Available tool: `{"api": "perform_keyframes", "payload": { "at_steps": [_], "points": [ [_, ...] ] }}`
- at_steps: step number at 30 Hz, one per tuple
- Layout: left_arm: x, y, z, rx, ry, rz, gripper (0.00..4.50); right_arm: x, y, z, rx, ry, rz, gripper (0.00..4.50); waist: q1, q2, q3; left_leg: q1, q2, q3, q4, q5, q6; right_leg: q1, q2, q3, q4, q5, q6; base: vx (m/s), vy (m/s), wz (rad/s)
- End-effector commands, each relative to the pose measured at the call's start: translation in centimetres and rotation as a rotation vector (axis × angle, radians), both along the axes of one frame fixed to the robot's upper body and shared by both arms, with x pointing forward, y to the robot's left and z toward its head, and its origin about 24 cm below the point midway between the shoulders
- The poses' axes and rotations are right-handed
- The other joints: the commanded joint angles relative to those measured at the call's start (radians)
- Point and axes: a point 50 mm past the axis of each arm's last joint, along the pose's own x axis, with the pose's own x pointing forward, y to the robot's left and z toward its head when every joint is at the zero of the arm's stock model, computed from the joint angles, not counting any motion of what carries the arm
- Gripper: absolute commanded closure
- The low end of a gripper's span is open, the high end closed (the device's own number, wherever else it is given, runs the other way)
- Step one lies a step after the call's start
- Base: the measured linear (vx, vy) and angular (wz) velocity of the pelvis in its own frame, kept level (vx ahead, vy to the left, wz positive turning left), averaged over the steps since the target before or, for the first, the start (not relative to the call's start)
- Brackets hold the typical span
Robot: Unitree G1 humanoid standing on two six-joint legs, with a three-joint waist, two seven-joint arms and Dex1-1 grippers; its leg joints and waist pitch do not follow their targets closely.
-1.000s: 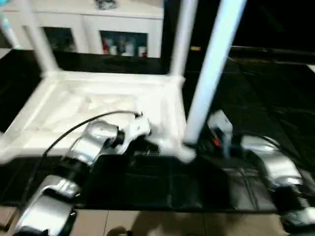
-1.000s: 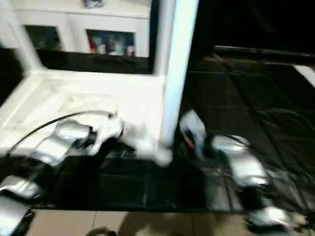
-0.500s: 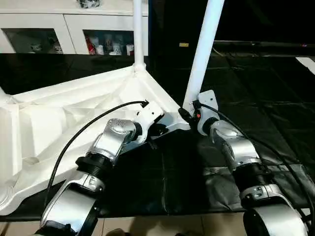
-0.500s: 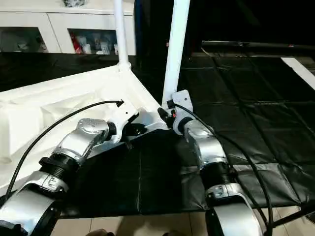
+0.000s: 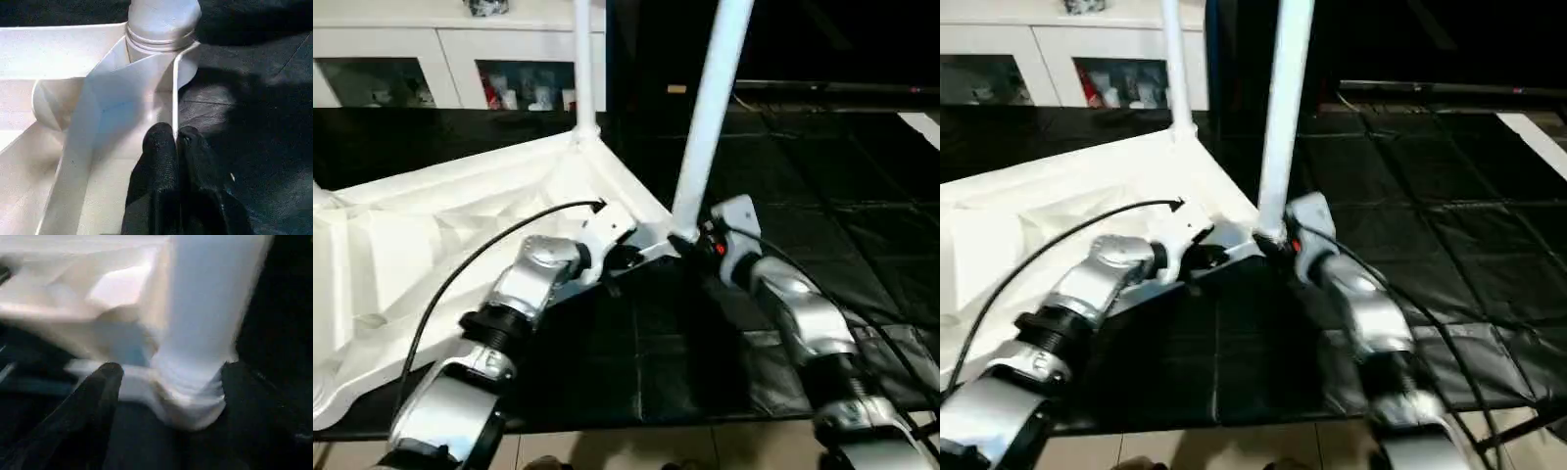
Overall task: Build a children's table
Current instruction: Rotate leg to tighten
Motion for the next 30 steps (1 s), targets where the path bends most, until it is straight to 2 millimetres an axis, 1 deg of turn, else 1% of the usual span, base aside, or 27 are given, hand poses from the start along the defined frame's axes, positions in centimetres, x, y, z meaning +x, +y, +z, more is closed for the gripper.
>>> {"api": "perform_keyframes", "payload": {
  "at_steps": [1, 2, 3, 4, 5, 6, 8, 9, 11, 14, 15, 16, 17, 18, 19, 20, 21, 23, 25, 28, 30],
  "points": [
    [0.5, -0.1, 2.1, -0.058, -0.085, -0.070, 4.50, -0.4, -0.4, 0.5, -0.001, -0.018, 0.076, 0.67, 0.010, 0.000, -0.077, 0.010, 0.038, -0.016, -0.059, -0.144, 0.062, 0.068, -0.086, 0.053, -0.077, -0.135, -0.203, 0.000, 0.000, 0.00],
    [0.1, 0.4, 2.1, -0.045, -0.088, -0.147, 4.50, -1.2, -1.9, 0.8, -0.042, -0.043, 0.156, 0.67, 0.010, 0.002, -0.077, 0.010, 0.038, -0.016, -0.059, -0.140, 0.062, 0.066, -0.086, 0.053, -0.076, -0.130, -0.207, 0.000, 0.000, 0.00],
    [0.1, 0.4, 2.1, -0.045, -0.088, -0.147, 4.50, -1.2, -1.9, 0.8, -0.042, -0.043, 0.156, 0.55, 0.013, 0.002, -0.076, 0.011, 0.038, -0.016, -0.059, -0.148, 0.066, 0.066, -0.086, 0.052, -0.081, -0.137, -0.205, 0.000, 0.000, 0.00],
    [-0.2, 0.7, 2.0, -0.035, -0.079, -0.201, 4.50, -1.8, -2.8, 1.2, -0.047, -0.047, 0.213, 0.48, 0.017, -0.001, -0.077, 0.009, 0.039, -0.016, -0.058, -0.143, 0.074, 0.069, -0.085, 0.053, -0.077, -0.123, -0.203, 0.000, 0.000, 0.00],
    [-0.3, 0.9, 1.9, -0.033, -0.073, -0.218, 4.50, -2.0, -3.1, 1.3, -0.043, -0.045, 0.232, 0.43, 0.019, -0.001, -0.077, 0.010, 0.039, -0.015, -0.057, -0.138, 0.079, 0.068, -0.085, 0.054, -0.076, -0.115, -0.204, 0.000, 0.000, 0.00],
    [-0.5, 1.0, 1.9, -0.032, -0.067, -0.244, 4.50, -2.2, -3.4, 1.5, -0.044, -0.041, 0.261, 0.35, 0.018, 0.000, -0.078, 0.009, 0.040, -0.016, -0.058, -0.131, 0.083, 0.067, -0.085, 0.052, -0.072, -0.100, -0.213, 0.000, 0.000, 0.00],
    [-0.8, 1.4, 1.7, -0.021, -0.052, -0.299, 4.50, -2.6, -3.9, 1.7, -0.050, -0.031, 0.314, 0.12, 0.019, 0.001, -0.077, 0.011, 0.043, -0.015, -0.057, -0.139, 0.087, 0.064, -0.086, 0.051, -0.074, -0.107, -0.223, 0.000, 0.000, 0.00],
    [-1.1, 1.5, 1.6, -0.016, -0.045, -0.340, 4.50, -2.8, -4.1, 1.8, -0.059, -0.030, 0.338, 0.12, 0.020, 0.001, -0.077, 0.011, 0.044, -0.015, -0.058, -0.143, 0.086, 0.064, -0.086, 0.051, -0.074, -0.114, -0.225, 0.000, 0.000, 0.00],
    [-1.6, 1.7, 1.4, -0.015, -0.023, -0.401, 4.50, -3.1, -4.3, 2.1, -0.066, -0.030, 0.382, 0.01, 0.029, 0.003, -0.076, 0.014, 0.045, -0.014, -0.057, -0.144, 0.085, 0.062, -0.086, 0.051, -0.075, -0.126, -0.226, 0.000, 0.000, 0.00],
    [-2.4, 1.8, 1.2, -0.018, 0.011, -0.491, 4.50, -3.6, -4.3, 2.2, -0.083, -0.018, 0.466, 0.01, 0.045, 0.005, -0.076, 0.019, 0.050, -0.013, -0.059, -0.151, 0.075, 0.057, -0.087, 0.052, -0.073, -0.128, -0.227, 0.000, 0.000, 0.00],
    [-2.8, 1.8, 1.1, -0.012, 0.028, -0.538, 4.50, -4.0, -4.2, 2.2, -0.087, -0.002, 0.525, 0.01, 0.047, 0.004, -0.076, 0.019, 0.050, -0.012, -0.059, -0.158, 0.074, 0.056, -0.087, 0.052, -0.074, -0.135, -0.227, 0.000, 0.000, 0.00],
    [-3.1, 1.9, 0.9, -0.003, 0.043, -0.577, 4.50, -4.4, -4.0, 2.2, -0.083, 0.018, 0.585, 0.01, 0.053, 0.004, -0.073, 0.016, 0.052, -0.013, -0.061, -0.170, 0.071, 0.059, -0.089, 0.052, -0.075, -0.156, -0.221, 0.000, 0.000, 0.00],
    [-3.1, 1.9, 0.9, -0.003, 0.044, -0.580, 4.50, -4.4, -4.0, 2.2, -0.082, 0.020, 0.591, 0.01, 0.053, 0.002, -0.074, 0.016, 0.051, -0.012, -0.060, -0.172, 0.070, 0.059, -0.088, 0.051, -0.074, -0.161, -0.218, 0.000, 0.000, 0.00],
    [-3.3, 1.8, 0.8, 0.003, 0.051, -0.600, 4.50, -4.6, -3.7, 2.2, -0.083, 0.033, 0.632, 0.01, 0.057, 0.003, -0.074, 0.017, 0.052, -0.013, -0.061, -0.175, 0.067, 0.057, -0.091, 0.051, -0.076, -0.175, -0.215, 0.000, 0.000, 0.00],
    [-3.4, 1.8, 0.8, 0.009, 0.055, -0.616, 4.50, -4.7, -3.6, 2.1, -0.084, 0.048, 0.660, 0.01, 0.058, -0.003, -0.072, 0.019, 0.052, -0.012, -0.061, -0.187, 0.064, 0.054, -0.089, 0.051, -0.080, -0.202, -0.209, 0.000, 0.000, 0.00],
    [-3.5, 1.7, 0.8, 0.011, 0.056, -0.624, 4.50, -4.8, -3.5, 2.0, -0.084, 0.058, 0.673, 0.01, 0.060, -0.001, -0.072, 0.020, 0.052, -0.013, -0.062, -0.188, 0.061, 0.054, -0.091, 0.051, -0.079, -0.210, -0.206, 0.000, 0.000, 0.00],
    [-3.5, 1.7, 0.8, 0.012, 0.057, -0.627, 4.50, -4.8, -3.5, 2.0, -0.083, 0.062, 0.677, 0.19, 0.061, 0.000, -0.072, 0.020, 0.052, -0.013, -0.062, -0.187, 0.058, 0.054, -0.091, 0.051, -0.080, -0.217, -0.204, 0.000, 0.000, 0.00],
    [-3.7, 1.7, 0.8, 0.013, 0.063, -0.646, 4.50, -4.7, -3.3, 1.8, -0.076, 0.083, 0.699, 0.19, 0.062, 0.000, -0.072, 0.019, 0.052, -0.014, -0.063, -0.190, 0.051, 0.053, -0.092, 0.051, -0.081, -0.237, -0.196, 0.000, 0.000, 0.00],
    [-3.7, 1.7, 0.8, 0.013, 0.066, -0.657, 4.50, -4.7, -3.3, 1.7, -0.074, 0.093, 0.707, 0.47, 0.060, -0.002, -0.072, 0.018, 0.051, -0.015, -0.063, -0.183, 0.051, 0.054, -0.091, 0.051, -0.081, -0.234, -0.194, 0.000, 0.000, 0.00],
    [-3.9, 1.9, 0.9, 0.020, 0.074, -0.677, 4.50, -4.6, -3.4, 1.7, -0.074, 0.101, 0.722, 0.64, 0.060, -0.003, -0.074, 0.015, 0.050, -0.015, -0.062, -0.164, 0.053, 0.056, -0.091, 0.051, -0.078, -0.218, -0.192, 0.000, 0.000, 0.00],
    [-4.0, 2.0, 0.9, 0.025, 0.079, -0.686, 4.50, -4.7, -3.4, 1.6, -0.072, 0.109, 0.736, 0.83, 0.060, -0.002, -0.075, 0.015, 0.050, -0.014, -0.061, -0.160, 0.055, 0.056, -0.091, 0.050, -0.077, -0.210, -0.194, 0.000, 0.000, 0.00]
  ]
}}
